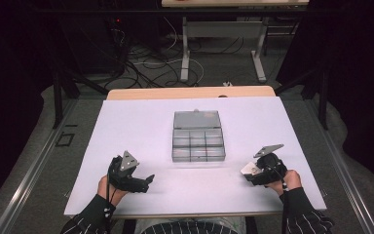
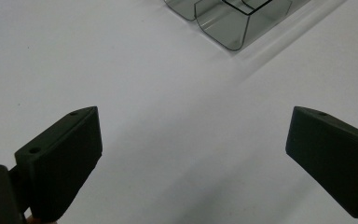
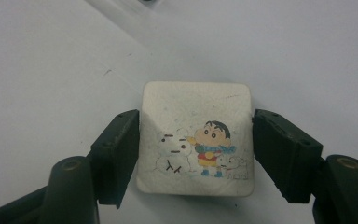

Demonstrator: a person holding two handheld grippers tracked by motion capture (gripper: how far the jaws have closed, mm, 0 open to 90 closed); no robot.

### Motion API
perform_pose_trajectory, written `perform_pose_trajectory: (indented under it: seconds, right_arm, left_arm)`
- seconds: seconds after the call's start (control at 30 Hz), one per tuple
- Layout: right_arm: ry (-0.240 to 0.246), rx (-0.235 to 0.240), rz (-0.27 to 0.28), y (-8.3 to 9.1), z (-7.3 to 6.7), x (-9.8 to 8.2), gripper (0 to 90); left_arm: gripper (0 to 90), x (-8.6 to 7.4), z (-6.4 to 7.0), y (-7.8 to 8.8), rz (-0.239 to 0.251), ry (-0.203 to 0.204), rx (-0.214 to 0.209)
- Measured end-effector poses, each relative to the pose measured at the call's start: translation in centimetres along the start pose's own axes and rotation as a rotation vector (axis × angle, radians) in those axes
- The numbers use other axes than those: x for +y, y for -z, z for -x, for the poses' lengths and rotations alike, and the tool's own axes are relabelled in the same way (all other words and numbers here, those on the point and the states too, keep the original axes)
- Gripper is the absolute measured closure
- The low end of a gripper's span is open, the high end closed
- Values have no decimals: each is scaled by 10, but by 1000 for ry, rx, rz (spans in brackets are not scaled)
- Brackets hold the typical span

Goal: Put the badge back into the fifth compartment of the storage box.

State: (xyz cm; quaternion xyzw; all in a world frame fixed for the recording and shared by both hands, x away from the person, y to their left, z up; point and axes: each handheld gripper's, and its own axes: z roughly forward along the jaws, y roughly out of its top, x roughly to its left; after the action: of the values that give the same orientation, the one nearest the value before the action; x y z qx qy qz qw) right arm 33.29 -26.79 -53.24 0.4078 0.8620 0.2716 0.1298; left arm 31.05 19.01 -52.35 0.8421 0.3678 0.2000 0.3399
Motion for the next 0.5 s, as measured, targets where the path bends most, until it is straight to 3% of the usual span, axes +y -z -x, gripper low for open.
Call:
perform_pose_trajectory:
  seconds: [0.43, 0.5]
  right_arm:
    - [-13, -3, 42, 7, -3, 3, 330]
    - [4, 7, 53, 9, -3, 4, 330]
  left_arm:
    - [33, 0, 0, 0, 4, -3, 3]
    - [33, 0, 0, 0, 5, -5, 4]
